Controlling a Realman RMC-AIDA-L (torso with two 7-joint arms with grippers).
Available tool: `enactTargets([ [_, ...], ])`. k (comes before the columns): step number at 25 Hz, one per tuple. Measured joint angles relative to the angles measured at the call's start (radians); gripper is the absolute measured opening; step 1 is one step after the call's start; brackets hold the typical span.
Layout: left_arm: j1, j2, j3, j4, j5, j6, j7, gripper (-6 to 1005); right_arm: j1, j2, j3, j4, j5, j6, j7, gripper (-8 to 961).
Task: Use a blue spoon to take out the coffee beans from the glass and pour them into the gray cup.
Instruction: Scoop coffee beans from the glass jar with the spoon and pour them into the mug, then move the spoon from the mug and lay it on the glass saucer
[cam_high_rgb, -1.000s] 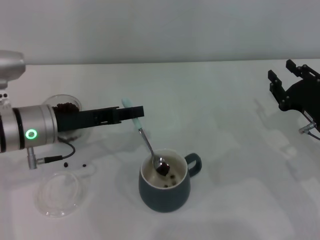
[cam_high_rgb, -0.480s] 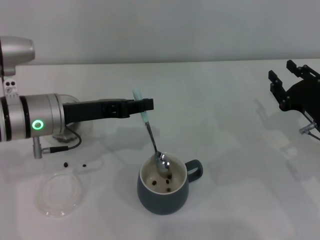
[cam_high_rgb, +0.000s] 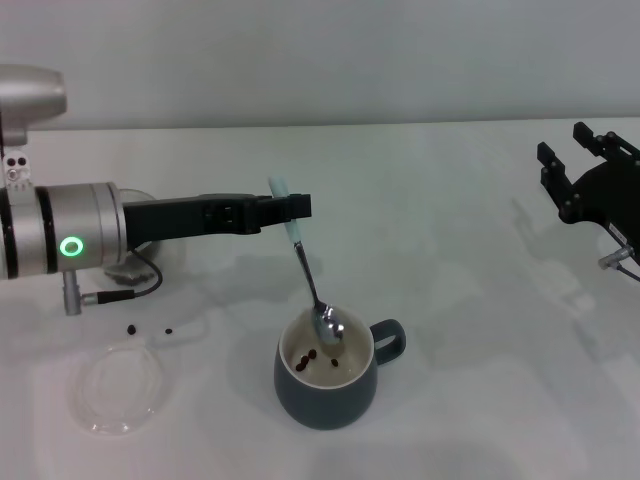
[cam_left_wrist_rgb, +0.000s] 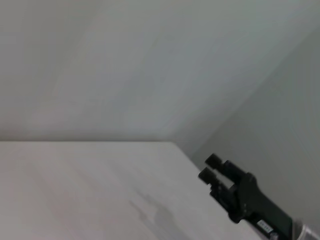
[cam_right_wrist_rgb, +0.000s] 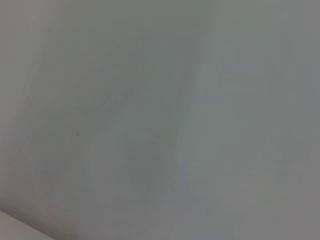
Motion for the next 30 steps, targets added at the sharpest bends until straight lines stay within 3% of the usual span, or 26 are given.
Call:
enactTargets([
  [5, 0.059, 0.002, -0.003, 0.075, -0.046, 0.036, -0.027, 130, -0.003, 0.0, 0.0, 0.0, 0.0, 0.001, 0.0, 463],
  [11, 0.209, 0.0, -0.004, 0.242, -0.123, 0.052, -0.089, 131, -0.003, 0.0, 0.0, 0.0, 0.0, 0.001, 0.001, 463],
  [20, 0.373, 0.003, -0.077, 0.251, -0.178, 0.053, -0.085, 130, -0.002, 0.0, -0.001, 0.0, 0.0, 0.001, 0.001, 463],
  [30, 0.471, 0.011, -0.16, 0.208, -0.144, 0.047, -0.089, 129, -0.006, 0.0, 0.0, 0.006, 0.0, 0.002, 0.001, 463],
])
